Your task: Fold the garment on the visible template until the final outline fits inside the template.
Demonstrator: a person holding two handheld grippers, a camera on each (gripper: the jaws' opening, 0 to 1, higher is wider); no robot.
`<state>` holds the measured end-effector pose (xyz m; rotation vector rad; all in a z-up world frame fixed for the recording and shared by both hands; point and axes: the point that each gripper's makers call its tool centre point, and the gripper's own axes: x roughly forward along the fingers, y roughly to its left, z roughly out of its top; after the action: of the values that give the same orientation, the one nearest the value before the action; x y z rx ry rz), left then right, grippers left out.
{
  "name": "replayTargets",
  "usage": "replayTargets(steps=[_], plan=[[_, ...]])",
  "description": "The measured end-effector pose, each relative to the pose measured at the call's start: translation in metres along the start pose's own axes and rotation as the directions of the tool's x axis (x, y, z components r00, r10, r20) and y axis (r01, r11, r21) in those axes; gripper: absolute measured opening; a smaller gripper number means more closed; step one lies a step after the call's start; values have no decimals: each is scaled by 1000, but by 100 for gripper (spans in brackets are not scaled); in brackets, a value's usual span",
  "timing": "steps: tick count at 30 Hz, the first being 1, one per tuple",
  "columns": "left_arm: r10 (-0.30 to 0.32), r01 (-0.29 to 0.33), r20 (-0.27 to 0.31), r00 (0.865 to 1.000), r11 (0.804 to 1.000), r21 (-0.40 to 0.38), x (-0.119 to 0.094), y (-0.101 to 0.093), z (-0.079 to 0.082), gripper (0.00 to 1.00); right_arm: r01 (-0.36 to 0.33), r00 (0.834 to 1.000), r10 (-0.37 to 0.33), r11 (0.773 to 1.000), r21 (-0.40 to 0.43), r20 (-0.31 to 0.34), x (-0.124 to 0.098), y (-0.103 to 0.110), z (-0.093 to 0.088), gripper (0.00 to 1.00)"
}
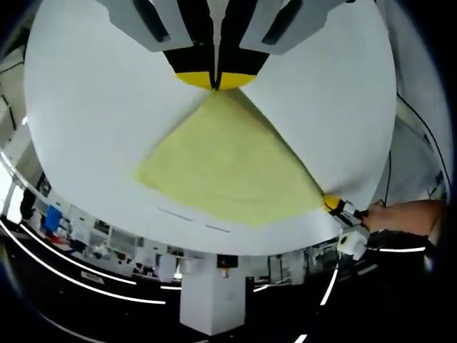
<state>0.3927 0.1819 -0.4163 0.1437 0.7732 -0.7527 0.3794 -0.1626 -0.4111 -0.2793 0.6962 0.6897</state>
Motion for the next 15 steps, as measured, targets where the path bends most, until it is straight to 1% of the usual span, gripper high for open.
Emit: replayTargets(steps=[6,15], plan=[[-33,34,-24,999,998,60,6,-17,2,0,11,1000,-11,1000,15,-6,-14,-1,-14,0],[-64,66,-29,998,995,76,15,-34,7,0,27,1000,-26,998,57,-11,-32,-5,-39,0]])
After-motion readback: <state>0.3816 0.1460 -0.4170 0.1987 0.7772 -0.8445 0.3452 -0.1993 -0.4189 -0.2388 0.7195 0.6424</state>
